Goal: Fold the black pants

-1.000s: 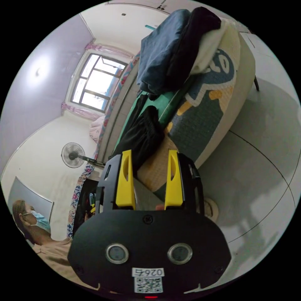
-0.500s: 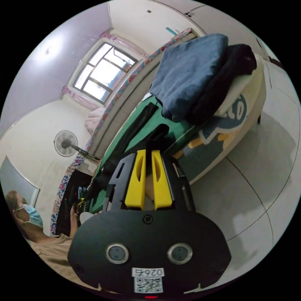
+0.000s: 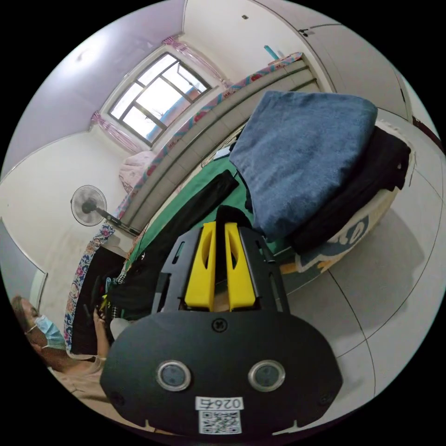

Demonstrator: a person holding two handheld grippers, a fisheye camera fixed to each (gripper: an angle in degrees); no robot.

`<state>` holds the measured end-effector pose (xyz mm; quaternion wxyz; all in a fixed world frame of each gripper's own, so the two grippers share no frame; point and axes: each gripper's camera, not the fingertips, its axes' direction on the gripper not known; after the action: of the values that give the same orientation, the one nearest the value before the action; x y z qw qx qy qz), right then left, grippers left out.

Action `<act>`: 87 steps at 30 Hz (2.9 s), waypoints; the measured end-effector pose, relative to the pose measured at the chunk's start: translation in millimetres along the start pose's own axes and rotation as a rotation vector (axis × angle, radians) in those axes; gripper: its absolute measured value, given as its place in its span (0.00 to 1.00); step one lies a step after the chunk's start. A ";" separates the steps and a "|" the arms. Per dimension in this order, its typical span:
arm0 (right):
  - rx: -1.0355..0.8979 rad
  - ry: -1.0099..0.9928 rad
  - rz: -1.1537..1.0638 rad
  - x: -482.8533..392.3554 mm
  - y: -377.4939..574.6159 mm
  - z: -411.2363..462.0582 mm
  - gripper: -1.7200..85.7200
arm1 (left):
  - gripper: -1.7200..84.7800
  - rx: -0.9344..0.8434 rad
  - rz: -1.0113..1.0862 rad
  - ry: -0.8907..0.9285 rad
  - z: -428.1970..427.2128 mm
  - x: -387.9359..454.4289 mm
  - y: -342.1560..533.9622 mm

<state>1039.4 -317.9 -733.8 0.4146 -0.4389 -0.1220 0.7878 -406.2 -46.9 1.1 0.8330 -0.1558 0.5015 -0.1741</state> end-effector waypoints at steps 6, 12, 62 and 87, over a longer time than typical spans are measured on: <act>0.027 -0.090 0.019 -17.3 -59.6 60.6 0.01 | 0.07 0.092 -0.099 0.066 23.9 -7.2 -29.8; 0.007 -0.064 0.071 -46.6 -152.2 176.9 0.02 | 0.07 0.086 -0.159 -0.021 85.1 -10.1 -93.2; -0.446 0.143 -1.120 -420.1 56.6 797.5 0.09 | 0.17 -0.312 0.864 -0.283 453.1 214.4 -120.8; -0.545 0.198 -1.122 -467.7 145.1 907.8 0.09 | 0.01 -0.440 0.662 -0.475 492.7 198.8 -108.1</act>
<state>367.4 -608.6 -7.4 0.6472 -0.4687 -0.4911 0.3469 104.5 -190.0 113.6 0.8828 -0.1962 0.3444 0.2522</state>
